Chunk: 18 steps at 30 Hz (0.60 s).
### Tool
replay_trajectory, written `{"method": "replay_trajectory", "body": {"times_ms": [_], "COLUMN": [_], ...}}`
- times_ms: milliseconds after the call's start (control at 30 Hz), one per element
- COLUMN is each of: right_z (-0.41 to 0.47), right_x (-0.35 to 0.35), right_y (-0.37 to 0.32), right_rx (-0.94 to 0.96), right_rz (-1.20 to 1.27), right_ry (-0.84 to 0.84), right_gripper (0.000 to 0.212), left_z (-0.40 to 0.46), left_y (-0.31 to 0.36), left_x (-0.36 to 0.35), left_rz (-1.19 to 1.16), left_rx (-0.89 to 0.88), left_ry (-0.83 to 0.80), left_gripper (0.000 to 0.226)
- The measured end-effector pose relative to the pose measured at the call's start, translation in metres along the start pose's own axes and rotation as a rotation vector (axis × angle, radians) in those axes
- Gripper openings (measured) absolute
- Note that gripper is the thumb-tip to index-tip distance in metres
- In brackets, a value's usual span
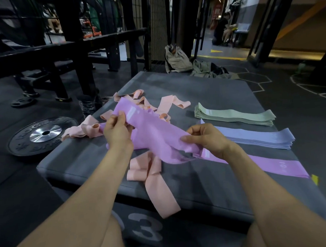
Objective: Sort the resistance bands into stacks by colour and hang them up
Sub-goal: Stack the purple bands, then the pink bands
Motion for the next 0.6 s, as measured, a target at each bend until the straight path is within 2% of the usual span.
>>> {"method": "replay_trajectory", "body": {"times_ms": [100,167,233,333,400,467,600], "right_z": [0.005,0.008,0.009,0.010,0.012,0.013,0.010], "right_x": [0.004,0.003,-0.001,-0.004,-0.002,0.004,0.013], "right_y": [0.009,0.015,0.022,0.031,0.030,0.031,0.038], "right_rx": [-0.008,-0.016,-0.039,-0.089,-0.089,-0.118,-0.262], "right_rz": [-0.016,-0.199,-0.399,-0.712,-0.839,-0.854,-0.725], "right_ry": [0.105,0.129,0.056,-0.025,0.046,0.152,0.278], "right_gripper": [0.021,0.016,0.011,0.025,0.026,0.025,0.017], "left_z": [0.000,-0.001,0.001,0.005,0.006,0.006,0.006], "left_y": [-0.006,-0.009,-0.009,-0.008,-0.007,-0.007,-0.007], "left_x": [0.002,0.002,0.006,0.013,0.015,0.016,0.015], "left_rz": [0.196,0.252,0.254,0.302,0.344,0.361,0.324], "left_rx": [-0.034,-0.041,-0.046,-0.078,-0.096,-0.095,-0.100], "left_ry": [0.026,0.050,0.082,0.086,0.090,0.092,0.075], "left_gripper": [0.029,0.030,0.031,0.032,0.032,0.032,0.030]}}
Point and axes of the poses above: each hand's wrist, its own z-axis towards the middle knuckle, its own x-axis out of the back of the hand, y = z × x, the point moved 4 cm from there along z, towards the middle knuckle, and after that the axes turned 6 degrees about -y, right-handed, at the moved point
